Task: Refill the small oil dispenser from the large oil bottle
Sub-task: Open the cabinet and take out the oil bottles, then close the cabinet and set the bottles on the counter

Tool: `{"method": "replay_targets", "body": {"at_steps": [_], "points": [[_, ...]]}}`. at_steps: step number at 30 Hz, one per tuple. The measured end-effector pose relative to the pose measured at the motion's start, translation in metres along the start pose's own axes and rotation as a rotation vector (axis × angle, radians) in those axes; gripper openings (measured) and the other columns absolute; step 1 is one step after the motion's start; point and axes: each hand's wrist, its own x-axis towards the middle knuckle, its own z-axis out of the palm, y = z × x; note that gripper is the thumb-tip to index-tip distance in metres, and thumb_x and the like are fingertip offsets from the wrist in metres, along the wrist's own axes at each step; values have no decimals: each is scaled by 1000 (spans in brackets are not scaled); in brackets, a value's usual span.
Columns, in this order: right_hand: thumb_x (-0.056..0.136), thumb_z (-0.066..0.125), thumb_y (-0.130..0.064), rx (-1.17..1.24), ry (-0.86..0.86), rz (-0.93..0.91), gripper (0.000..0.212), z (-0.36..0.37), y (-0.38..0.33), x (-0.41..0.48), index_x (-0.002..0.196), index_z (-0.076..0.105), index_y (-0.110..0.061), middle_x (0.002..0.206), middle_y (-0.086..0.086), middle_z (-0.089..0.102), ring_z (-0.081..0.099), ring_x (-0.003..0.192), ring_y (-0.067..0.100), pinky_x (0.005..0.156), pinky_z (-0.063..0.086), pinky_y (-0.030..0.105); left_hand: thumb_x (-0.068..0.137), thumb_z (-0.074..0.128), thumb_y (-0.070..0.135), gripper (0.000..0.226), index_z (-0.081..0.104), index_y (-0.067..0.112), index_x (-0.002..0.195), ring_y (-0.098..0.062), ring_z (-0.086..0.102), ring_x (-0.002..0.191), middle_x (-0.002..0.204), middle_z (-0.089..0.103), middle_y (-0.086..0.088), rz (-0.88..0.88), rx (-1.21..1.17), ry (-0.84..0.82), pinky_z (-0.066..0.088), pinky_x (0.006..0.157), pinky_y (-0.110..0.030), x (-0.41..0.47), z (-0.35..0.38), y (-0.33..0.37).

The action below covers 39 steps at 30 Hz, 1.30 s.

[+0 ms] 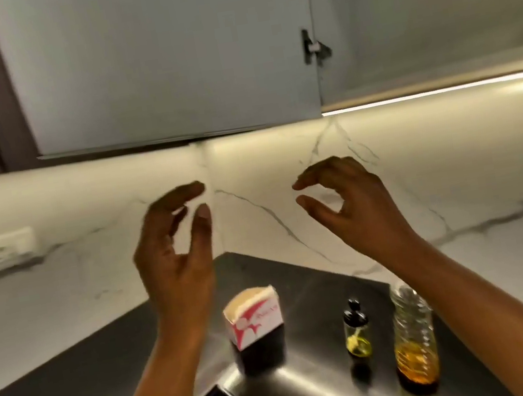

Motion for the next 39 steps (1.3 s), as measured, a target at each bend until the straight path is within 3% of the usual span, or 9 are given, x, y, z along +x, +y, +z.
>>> {"method": "replay_targets", "body": {"at_steps": [4,7,11,15,20,24,29,33,39], "points": [[86,58,-34,-4,53,-197,27,10,-42,64,106,67,-19,108,-1,64,55,104,17,85,46,33,91,58,3,30,53,9,120,-25,49,124,126,55,-16,256,140,348,37,106,-32,46,-37,4],[85,58,-30,-26,51,-371,27,24,-74,103,109,65,-18,111,0,63,54,105,21,83,44,35,89,59,10,42,50,11,130,-17,44,129,136,50,-9,85,115,476,34,111,-34,79,-60,-4],[87,57,-31,-145,-32,-548,37,51,-111,147,121,59,-17,128,4,56,49,119,24,93,43,40,97,52,20,32,50,19,129,-17,48,126,135,53,-1,-349,-149,375,40,106,-32,114,-72,-11],[92,51,-36,-287,-108,-662,53,75,-137,175,141,39,-22,154,3,28,27,140,23,109,27,40,99,47,24,13,59,18,102,-20,65,100,102,67,-3,-510,-451,339,52,94,-39,127,-76,-13],[97,36,-45,-412,-100,-717,57,82,-154,193,149,22,-25,159,1,11,12,145,20,114,17,41,100,47,22,14,61,20,99,-18,70,90,93,71,-1,-479,-570,358,58,77,-33,124,-75,-20],[96,28,-52,-594,-45,-810,59,64,-159,196,149,18,-28,159,2,7,9,146,23,114,14,45,99,46,22,16,61,21,103,-18,72,91,91,75,4,-420,-675,323,59,78,-33,111,-68,-15],[95,29,-52,-591,48,-876,54,20,-158,181,142,38,-26,156,6,22,16,145,27,114,17,47,91,57,31,18,63,22,105,-21,69,102,97,74,4,-334,-788,251,57,81,-39,87,-48,10],[96,36,-45,-484,171,-883,49,-28,-147,156,135,50,-19,150,11,34,25,141,31,109,28,51,54,83,57,47,76,32,93,-21,67,106,102,74,6,-190,-813,142,58,80,-36,65,-21,41],[96,38,-39,-494,179,-777,48,-119,-118,106,135,49,-13,150,16,33,22,142,33,112,24,49,66,73,62,39,73,41,99,-18,63,113,105,70,17,-14,-851,7,52,93,-41,32,45,91]]}}
